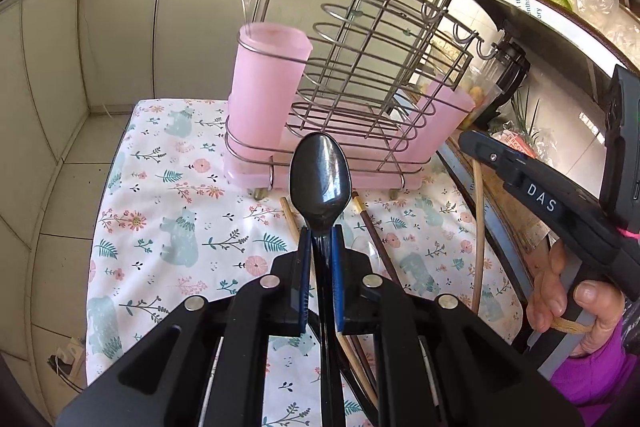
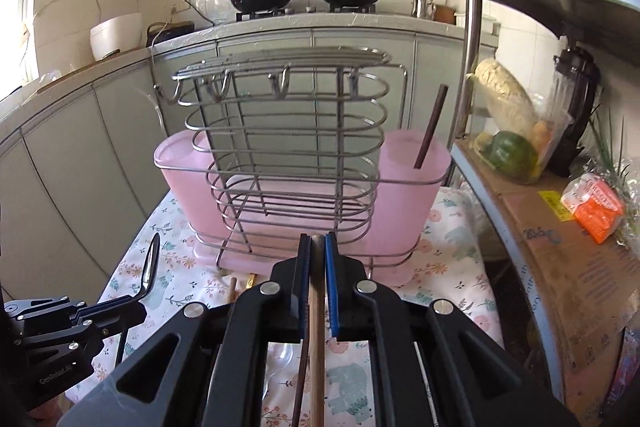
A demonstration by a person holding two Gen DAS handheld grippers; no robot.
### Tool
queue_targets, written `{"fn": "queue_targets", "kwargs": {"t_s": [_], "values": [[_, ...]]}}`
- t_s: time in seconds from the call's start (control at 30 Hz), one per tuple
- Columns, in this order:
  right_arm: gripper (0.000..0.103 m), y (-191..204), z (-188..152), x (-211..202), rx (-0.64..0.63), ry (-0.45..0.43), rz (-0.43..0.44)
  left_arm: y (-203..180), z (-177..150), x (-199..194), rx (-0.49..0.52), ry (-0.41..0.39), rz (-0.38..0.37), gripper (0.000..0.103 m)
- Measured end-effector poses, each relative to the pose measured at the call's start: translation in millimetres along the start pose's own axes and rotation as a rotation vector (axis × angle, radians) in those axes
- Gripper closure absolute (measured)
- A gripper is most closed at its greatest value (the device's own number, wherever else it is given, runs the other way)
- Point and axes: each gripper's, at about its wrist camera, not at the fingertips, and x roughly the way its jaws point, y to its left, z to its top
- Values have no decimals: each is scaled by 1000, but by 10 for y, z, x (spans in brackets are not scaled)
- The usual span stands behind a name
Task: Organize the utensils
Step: 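Grasp the black spoon with the left tool while the right tool grasps a wooden chopstick, then lift the black spoon and wooden chopstick up above the holder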
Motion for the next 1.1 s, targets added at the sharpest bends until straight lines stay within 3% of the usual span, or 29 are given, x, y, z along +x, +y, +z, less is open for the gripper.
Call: {"fn": "queue_targets", "kwargs": {"t_s": [0.33, 1.1], "values": [[96, -42, 47, -141, -8, -66, -52, -55, 42, -64, 11, -25, 1, 94], [96, -55, 56, -173, -10, -84, -69, -97, 153, -232, 14, -101, 5, 94]]}}
